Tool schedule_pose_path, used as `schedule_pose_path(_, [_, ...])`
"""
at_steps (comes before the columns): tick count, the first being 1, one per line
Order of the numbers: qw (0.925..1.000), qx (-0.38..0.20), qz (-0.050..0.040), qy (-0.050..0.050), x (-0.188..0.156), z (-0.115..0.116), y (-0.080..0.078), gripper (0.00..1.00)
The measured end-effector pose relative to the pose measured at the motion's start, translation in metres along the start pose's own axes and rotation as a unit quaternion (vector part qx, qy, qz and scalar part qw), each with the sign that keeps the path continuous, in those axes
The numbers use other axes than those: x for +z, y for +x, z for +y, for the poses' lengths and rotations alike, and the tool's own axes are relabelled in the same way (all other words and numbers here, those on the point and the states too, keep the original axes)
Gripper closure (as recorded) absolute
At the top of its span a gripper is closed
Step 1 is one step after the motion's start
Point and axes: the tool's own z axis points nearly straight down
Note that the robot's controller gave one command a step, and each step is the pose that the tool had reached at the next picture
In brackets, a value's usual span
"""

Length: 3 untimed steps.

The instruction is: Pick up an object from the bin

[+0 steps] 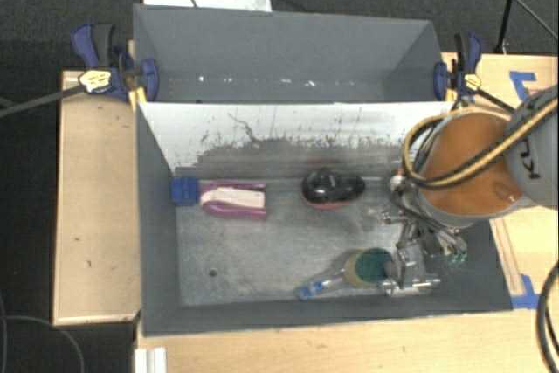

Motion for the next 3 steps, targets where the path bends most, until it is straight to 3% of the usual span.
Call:
schedule_pose_path(1, [1.0,-0.004,0.0036,-0.002,0.013,0.061,0.005,0.0])
schedule_pose_path(2, [1.0,-0.003,0.003,-0.001,0.013,0.057,0.005,1.0])
schedule_pose_path(3, [0.9996,-0.028,0.0006,0.0,-0.148,0.051,0.006,1.0])
